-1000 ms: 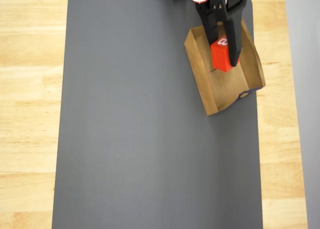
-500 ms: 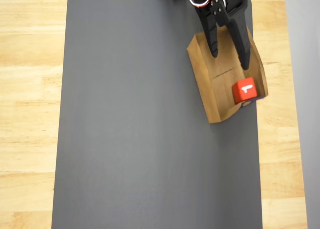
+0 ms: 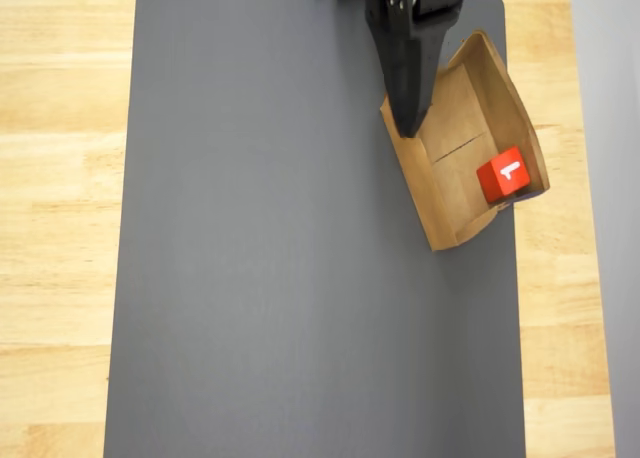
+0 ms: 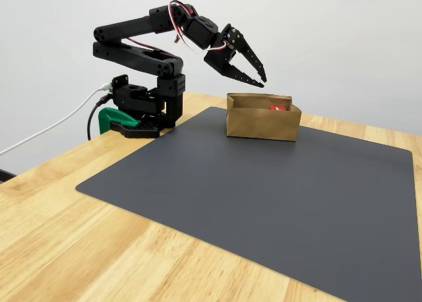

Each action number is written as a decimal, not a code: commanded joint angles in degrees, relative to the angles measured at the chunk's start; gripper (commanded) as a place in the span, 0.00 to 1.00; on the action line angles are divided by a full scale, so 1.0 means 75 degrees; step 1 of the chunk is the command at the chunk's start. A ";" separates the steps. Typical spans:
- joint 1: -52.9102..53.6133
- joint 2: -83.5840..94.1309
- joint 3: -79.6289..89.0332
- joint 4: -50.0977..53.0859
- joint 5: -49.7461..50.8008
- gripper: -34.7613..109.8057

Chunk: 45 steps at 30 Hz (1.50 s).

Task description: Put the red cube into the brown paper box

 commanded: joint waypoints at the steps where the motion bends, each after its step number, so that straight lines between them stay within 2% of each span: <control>1: 0.0609 0.0316 -0.0035 -0.0305 -0.0023 0.24; 6: 0.1629 0.0738 0.0023 -0.0117 0.0469 0.24; 12: 0.2027 0.1031 0.0387 0.0246 0.0668 0.24; 21: 0.1922 0.1371 0.0727 0.1559 0.1348 0.24; 32: 0.1336 0.1406 0.0785 0.2543 0.1031 0.24; 45: 0.1383 0.1418 0.0785 0.2578 0.1148 0.24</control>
